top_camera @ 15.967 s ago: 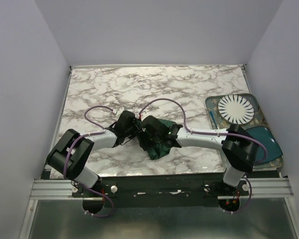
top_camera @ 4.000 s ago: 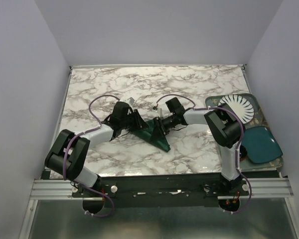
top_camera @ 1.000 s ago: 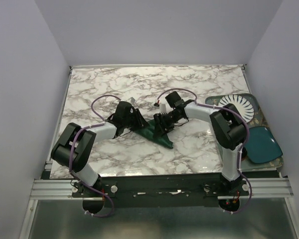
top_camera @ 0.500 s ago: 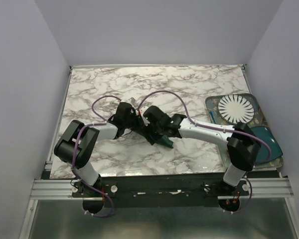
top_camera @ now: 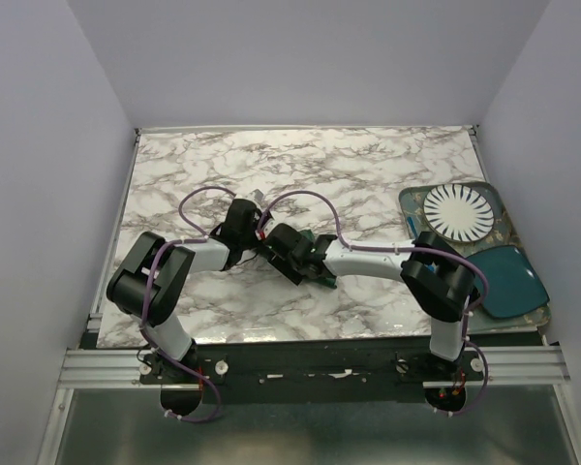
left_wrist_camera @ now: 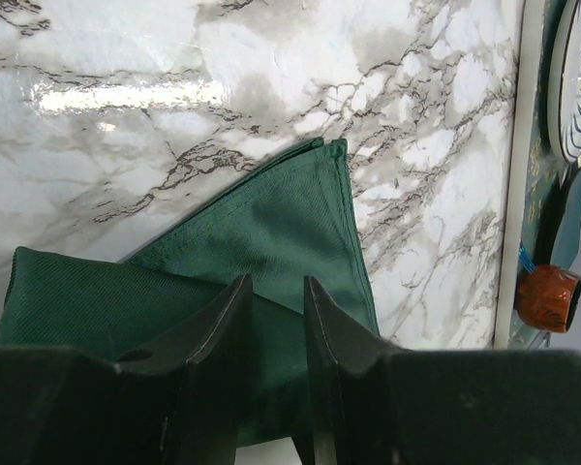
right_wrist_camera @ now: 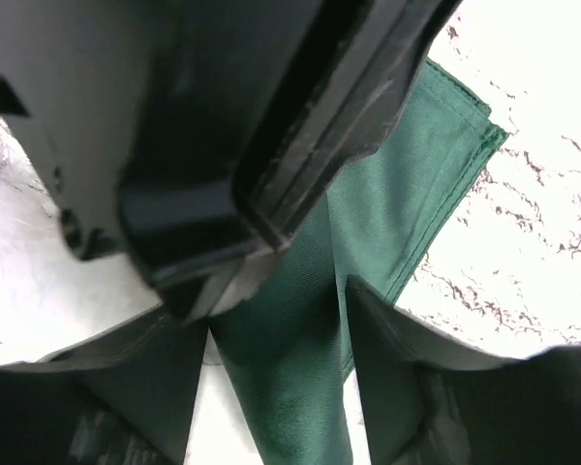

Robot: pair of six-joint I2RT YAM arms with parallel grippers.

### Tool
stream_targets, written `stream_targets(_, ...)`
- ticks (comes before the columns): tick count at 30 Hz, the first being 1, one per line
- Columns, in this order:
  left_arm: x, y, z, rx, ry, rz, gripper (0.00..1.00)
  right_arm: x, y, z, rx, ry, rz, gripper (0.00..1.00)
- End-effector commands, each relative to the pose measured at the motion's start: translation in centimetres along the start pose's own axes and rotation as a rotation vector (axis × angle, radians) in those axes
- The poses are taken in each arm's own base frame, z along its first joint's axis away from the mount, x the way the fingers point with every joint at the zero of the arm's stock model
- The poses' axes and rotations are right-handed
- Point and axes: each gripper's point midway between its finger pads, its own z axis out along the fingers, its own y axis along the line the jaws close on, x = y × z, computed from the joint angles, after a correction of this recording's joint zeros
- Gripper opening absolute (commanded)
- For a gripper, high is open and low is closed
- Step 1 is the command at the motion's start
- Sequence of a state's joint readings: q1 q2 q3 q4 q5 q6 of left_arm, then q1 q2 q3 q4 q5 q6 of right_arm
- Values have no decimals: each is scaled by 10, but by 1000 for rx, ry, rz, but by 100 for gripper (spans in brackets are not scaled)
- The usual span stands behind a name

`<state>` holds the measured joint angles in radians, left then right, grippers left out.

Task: Fold the napkin, place the utensils inside, and roll it up
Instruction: Roll the napkin with the utensil

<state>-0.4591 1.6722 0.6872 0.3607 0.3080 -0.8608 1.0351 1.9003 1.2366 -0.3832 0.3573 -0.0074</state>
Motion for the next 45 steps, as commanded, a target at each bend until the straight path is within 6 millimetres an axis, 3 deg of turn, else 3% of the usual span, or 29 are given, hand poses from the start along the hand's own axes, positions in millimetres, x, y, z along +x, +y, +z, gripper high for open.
stream_targets(1, 9, 16, -2, -41, 38, -16, 37, 7, 2, 3, 26, -10, 59, 56)
stream_targets(6, -10, 10, -9, -26, 16, -34, 39, 31, 12, 6, -67, 15, 115, 42)
stream_targets(11, -47, 4, -27, -8, -50, -43, 40, 37, 24, 7, -265, 4, 191, 43)
stream_targets(12, -50, 2, -30, -8, -56, -39, 40, 39, 18, 9, -284, 9, 223, 43)
stream_targets(13, -56, -3, -36, 1, -70, -31, 40, 40, 29, 6, -380, 13, 236, 43)
stream_targets(15, -60, -7, -41, 0, -74, -19, 40, 43, 23, 9, -434, 24, 287, 43)
stream_targets(16, -62, -14, -45, 17, -81, -14, 41, 44, 30, 5, -516, 27, 303, 44)
stream_targets(18, -58, -19, -47, 34, -69, -15, 40, 49, 24, 9, -577, 46, 363, 44)
stream_targets(19, -56, -23, -48, 45, -64, -10, 41, 48, 31, 3, -674, 50, 390, 44)
stream_targets(21, -44, -29, -47, 61, -34, 0, 40, 53, 23, 10, -754, 94, 472, 44)
stream_targets(22, -38, -32, -46, 66, -24, 6, 41, 53, 29, 2, -853, 114, 503, 45)
stream_targets(26, -15, -38, -38, 71, 11, 18, 40, 63, 24, 9, -959, 199, 612, 45)
stream_targets(28, -5, -37, -32, 69, 31, 15, 40, 61, 20, 13, -959, 209, 626, 46)
stream_targets(33, -6, -28, -24, 42, 15, 35, 39, 55, 17, 13, -952, 219, 633, 47)
stream_targets(40, 0, -2, -6, -24, 31, 19, 38, 61, 6, 17, -863, 255, 615, 49)
stream_targets(43, 3, 5, -4, -38, 33, 14, 38, 61, -5, 14, -795, 260, 591, 51)
stream_targets(45, 8, 12, -2, -48, 41, 11, 38, 49, -17, 6, -744, 226, 569, 54)
